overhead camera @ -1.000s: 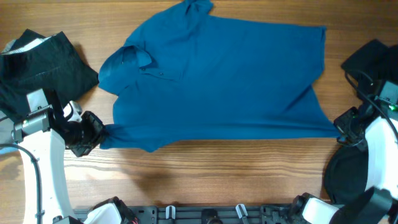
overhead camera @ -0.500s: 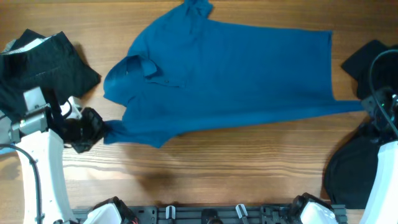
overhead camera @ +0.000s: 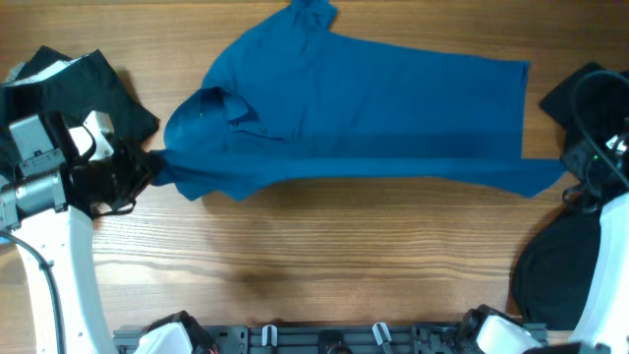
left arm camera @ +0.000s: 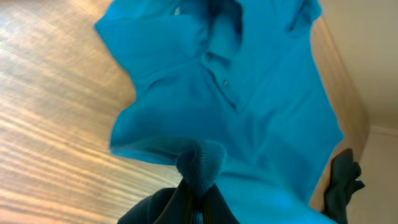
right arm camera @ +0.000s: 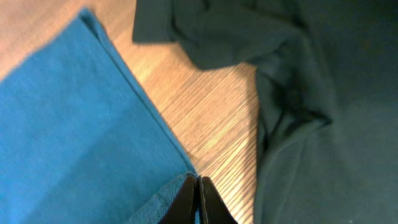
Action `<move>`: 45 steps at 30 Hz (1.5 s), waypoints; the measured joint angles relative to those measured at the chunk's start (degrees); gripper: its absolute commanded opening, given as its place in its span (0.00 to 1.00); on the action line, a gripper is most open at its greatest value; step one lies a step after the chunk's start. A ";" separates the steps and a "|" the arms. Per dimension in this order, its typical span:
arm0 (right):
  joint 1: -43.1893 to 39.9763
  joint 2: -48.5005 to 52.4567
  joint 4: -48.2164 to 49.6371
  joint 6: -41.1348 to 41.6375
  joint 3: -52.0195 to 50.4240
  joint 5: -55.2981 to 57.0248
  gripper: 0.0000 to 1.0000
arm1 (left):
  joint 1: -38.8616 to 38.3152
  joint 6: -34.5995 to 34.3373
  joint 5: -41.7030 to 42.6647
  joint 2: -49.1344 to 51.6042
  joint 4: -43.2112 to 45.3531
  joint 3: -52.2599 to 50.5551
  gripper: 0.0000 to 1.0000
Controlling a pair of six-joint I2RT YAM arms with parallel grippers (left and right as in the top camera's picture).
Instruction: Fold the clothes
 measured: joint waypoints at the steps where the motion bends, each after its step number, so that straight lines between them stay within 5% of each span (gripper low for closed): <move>1: 0.00 1.20 0.00 -0.31 0.00 -0.52 0.04 | -0.83 -0.37 0.04 0.04 1.11 0.00 0.04; 16: -0.11 10.69 10.43 -1.73 0.00 -6.75 0.04 | -10.47 -1.86 -0.76 9.94 20.61 0.04 0.11; 29: -0.11 16.31 14.69 -1.90 0.00 -10.23 0.04 | -10.49 -1.86 -1.05 17.14 22.53 0.04 0.13; 33: -0.11 17.03 14.93 -1.90 0.00 -10.58 0.04 | -11.72 -1.86 -1.31 17.31 22.56 0.04 0.26; 37: -0.11 17.33 14.97 -1.90 0.00 -10.60 0.04 | -14.91 -1.95 -2.51 17.84 22.47 0.04 0.58; 45: -0.11 17.38 14.93 -2.75 0.00 -10.60 0.04 | -19.67 -2.19 -6.67 24.72 21.97 0.07 0.70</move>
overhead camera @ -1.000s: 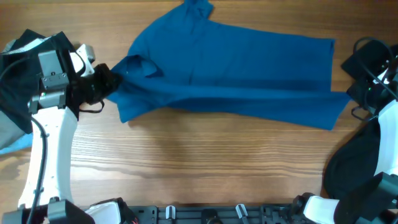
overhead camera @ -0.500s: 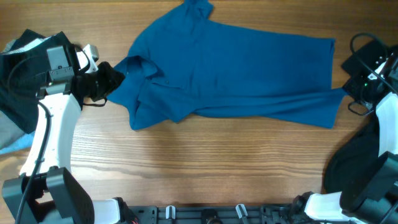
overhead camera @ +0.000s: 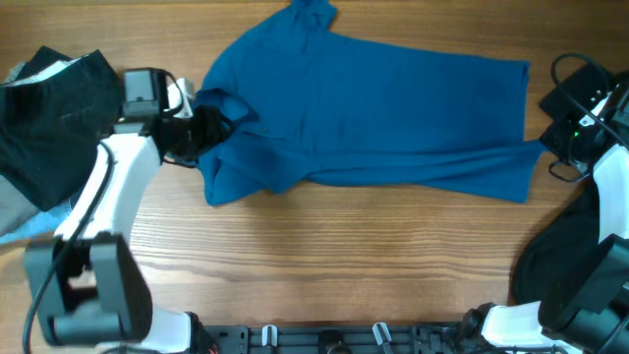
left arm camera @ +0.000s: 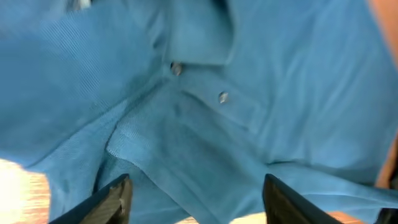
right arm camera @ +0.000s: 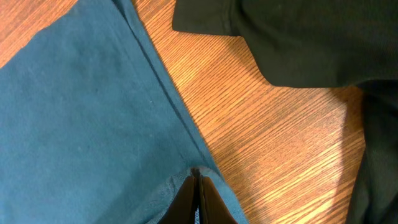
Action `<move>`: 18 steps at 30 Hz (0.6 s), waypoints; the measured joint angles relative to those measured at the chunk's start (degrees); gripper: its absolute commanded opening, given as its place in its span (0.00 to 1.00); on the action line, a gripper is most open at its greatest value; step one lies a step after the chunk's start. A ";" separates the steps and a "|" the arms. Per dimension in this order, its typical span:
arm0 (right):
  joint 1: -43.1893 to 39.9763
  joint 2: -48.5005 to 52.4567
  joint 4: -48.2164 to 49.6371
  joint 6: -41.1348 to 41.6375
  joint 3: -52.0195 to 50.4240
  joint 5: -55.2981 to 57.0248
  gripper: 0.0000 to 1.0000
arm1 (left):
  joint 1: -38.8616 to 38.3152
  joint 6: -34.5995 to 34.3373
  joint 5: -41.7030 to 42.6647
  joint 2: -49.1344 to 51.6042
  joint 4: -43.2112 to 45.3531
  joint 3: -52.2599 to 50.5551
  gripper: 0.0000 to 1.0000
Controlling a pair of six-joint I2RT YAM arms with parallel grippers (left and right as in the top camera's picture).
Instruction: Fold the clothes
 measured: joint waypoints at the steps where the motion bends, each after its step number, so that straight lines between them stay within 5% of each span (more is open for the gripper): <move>1: 0.00 0.00 0.02 -0.02 0.00 0.00 0.04 | -0.50 -0.04 -0.22 1.36 0.35 0.00 0.70; 18: 0.00 0.02 -0.15 -0.22 0.00 0.00 0.04 | -2.21 -0.04 -5.35 10.88 7.45 -0.02 0.70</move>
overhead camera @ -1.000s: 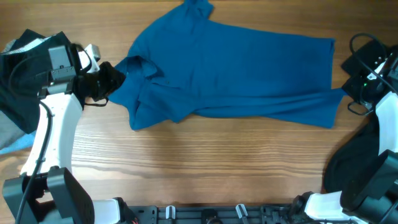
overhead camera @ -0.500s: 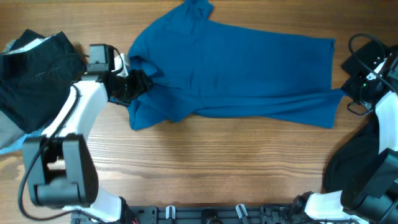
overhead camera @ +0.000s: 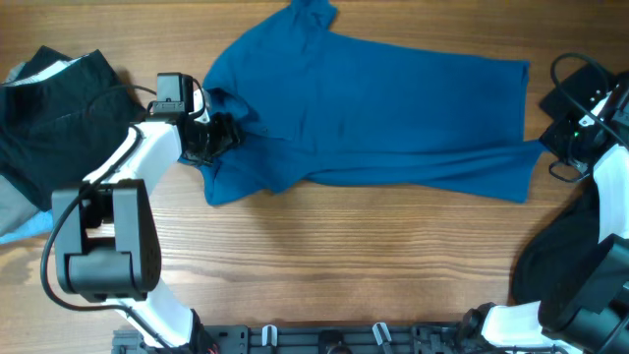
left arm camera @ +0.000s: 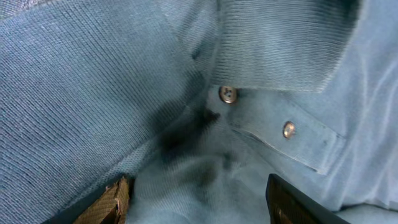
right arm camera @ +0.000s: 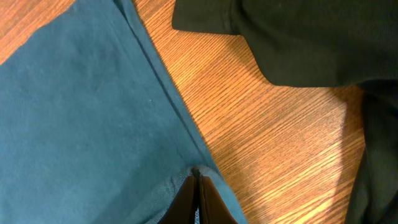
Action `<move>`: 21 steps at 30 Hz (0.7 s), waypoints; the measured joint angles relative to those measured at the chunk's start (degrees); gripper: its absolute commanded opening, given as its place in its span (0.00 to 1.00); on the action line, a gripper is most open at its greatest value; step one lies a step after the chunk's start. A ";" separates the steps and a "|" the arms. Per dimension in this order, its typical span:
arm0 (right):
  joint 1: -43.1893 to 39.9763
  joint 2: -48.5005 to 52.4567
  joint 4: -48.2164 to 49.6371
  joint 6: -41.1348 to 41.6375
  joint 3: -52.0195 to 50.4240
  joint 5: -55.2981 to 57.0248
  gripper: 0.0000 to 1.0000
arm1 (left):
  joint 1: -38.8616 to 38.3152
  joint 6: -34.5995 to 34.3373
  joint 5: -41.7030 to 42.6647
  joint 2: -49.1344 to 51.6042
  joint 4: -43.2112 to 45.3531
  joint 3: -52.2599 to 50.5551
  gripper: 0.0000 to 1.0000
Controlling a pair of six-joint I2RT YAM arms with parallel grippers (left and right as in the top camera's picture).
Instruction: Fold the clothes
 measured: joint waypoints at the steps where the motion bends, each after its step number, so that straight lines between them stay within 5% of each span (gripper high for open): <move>1: 0.00 0.00 0.00 0.00 0.00 -0.02 0.04 | 0.00 0.00 -0.07 0.28 0.00 0.00 0.69; 6: 0.00 0.00 0.00 0.00 0.00 0.00 0.04 | 0.00 0.24 -0.59 1.51 0.00 0.13 0.36; 21: 0.00 0.00 -0.26 0.00 0.00 -0.02 0.05 | 0.00 0.22 -0.83 2.19 -0.55 0.63 0.16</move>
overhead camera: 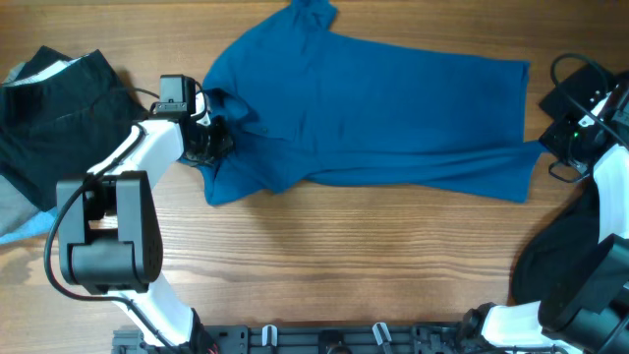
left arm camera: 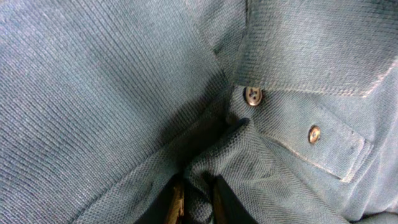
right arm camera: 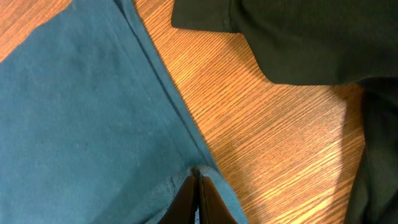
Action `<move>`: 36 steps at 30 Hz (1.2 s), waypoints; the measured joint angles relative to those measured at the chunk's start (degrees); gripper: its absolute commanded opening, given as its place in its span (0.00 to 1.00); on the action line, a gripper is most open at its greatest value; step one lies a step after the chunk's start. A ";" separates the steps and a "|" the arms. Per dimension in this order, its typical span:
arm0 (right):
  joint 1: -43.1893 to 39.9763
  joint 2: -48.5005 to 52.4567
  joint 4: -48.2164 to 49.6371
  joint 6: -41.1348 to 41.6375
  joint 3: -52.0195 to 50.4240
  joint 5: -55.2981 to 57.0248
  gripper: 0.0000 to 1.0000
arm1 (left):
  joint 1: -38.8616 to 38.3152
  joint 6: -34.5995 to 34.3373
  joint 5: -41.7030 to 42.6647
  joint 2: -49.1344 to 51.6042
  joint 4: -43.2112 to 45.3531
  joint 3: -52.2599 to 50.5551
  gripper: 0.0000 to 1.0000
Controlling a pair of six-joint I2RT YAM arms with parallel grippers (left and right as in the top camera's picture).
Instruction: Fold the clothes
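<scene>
A blue polo shirt (overhead camera: 373, 108) lies spread across the wooden table (overhead camera: 344, 265), collar to the left and hem to the right. My left gripper (overhead camera: 209, 139) rests on the shirt beside the collar. In the left wrist view it (left arm camera: 196, 200) is shut on a small ridge of fabric just below the placket's buttons (left arm camera: 252, 94). My right gripper (overhead camera: 543, 147) is at the shirt's lower right hem corner, shut on that corner (right arm camera: 198, 185) just above the wood.
A black garment (overhead camera: 59, 98) lies at the left edge with a pale blue piece (overhead camera: 20, 231) below it. More dark clothing sits at the right: one piece (overhead camera: 575, 93) at the top corner, another (overhead camera: 560, 265) lower down, also seen as the dark garment (right arm camera: 298, 43).
My left gripper was open with its fingers spread wide over the placket. Now it is shut on a pinch of fabric by the buttons. The right gripper and hem corner have not moved.
At first both grippers held the shirt's near edge stretched out, left on the sleeve end, right on the hem corner. Then that edge lay farther in, the left gripper was open over the collar, and the right still held. The left then sat open on the placket, now shut.
</scene>
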 measured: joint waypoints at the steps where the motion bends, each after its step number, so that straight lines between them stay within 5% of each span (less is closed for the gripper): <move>1: 0.00 0.00 -0.02 0.00 0.00 0.02 0.04 | 0.00 0.00 0.00 0.00 -0.04 0.07 0.17; 9: 0.00 0.00 -0.02 0.00 0.00 0.00 0.04 | 0.00 0.00 -0.02 0.00 -0.09 0.22 0.18; 11: 0.00 0.00 -0.02 0.00 0.00 0.00 0.05 | 0.00 0.00 -0.02 -0.02 -0.11 0.22 0.04; 36: 0.00 0.00 3.63 0.00 0.00 -1.88 0.04 | 4.74 -3.08 1.99 -10.84 2.29 3.56 0.04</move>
